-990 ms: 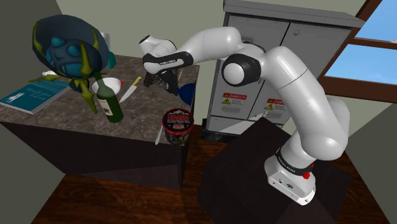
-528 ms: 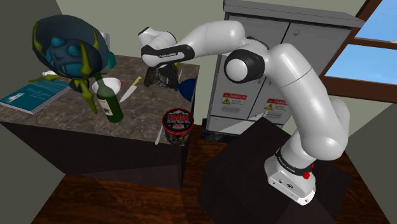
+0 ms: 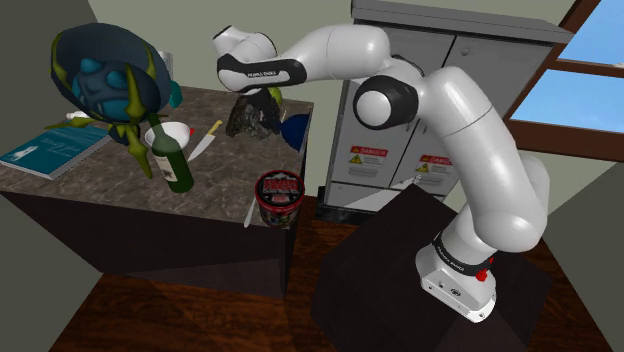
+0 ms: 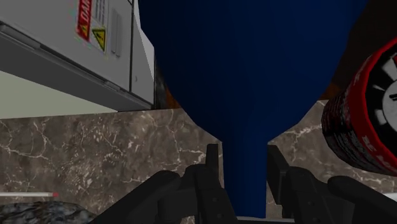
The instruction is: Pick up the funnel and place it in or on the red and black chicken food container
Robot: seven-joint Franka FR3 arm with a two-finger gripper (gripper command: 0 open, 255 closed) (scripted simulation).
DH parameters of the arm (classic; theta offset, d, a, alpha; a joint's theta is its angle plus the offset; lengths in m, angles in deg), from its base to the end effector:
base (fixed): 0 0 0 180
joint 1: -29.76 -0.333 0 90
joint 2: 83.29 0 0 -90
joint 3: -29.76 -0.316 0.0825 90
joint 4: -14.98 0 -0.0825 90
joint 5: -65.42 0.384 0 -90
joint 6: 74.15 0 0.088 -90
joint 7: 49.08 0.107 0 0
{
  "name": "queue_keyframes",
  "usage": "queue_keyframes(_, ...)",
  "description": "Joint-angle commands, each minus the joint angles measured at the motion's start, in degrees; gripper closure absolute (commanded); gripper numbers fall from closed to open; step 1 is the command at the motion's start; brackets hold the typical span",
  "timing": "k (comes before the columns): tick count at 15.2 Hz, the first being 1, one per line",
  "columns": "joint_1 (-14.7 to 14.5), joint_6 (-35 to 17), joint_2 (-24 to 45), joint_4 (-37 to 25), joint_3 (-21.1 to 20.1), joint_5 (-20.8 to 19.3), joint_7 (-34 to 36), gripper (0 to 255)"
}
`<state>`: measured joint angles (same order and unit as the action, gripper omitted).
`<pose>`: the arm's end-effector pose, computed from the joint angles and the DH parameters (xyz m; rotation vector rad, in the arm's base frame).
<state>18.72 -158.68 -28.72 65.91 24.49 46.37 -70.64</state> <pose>0.7292 0.1470 0.2993 2.6999 0.9329 -0.5440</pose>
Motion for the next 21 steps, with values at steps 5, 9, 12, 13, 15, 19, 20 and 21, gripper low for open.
queue_keyframes(5, -1.3, -5.4, -9.7, 16.2, -1.6, 0.7, 5.1, 255)
queue_keyframes(9, -3.0, -9.1, -15.7, 27.1, -3.1, 1.6, 9.7, 255)
queue_keyframes(12, -4.5, -11.3, -19.2, 33.4, -4.3, 2.4, 13.1, 255)
queue_keyframes(13, -5.0, -11.9, -20.2, 35.2, -4.7, 2.6, 14.1, 255)
queue_keyframes(15, -6.1, -13.0, -22.0, 38.6, -5.5, 3.2, 16.3, 255)
queue_keyframes(19, -7.1, -15.0, -22.7, 41.6, -6.1, 3.6, 18.4, 255)
queue_keyframes(20, -7.1, -15.5, -22.3, 41.8, -6.1, 3.5, 18.6, 255)
queue_keyframes(21, -7.1, -16.1, -21.9, 42.0, -6.1, 3.4, 18.7, 255)
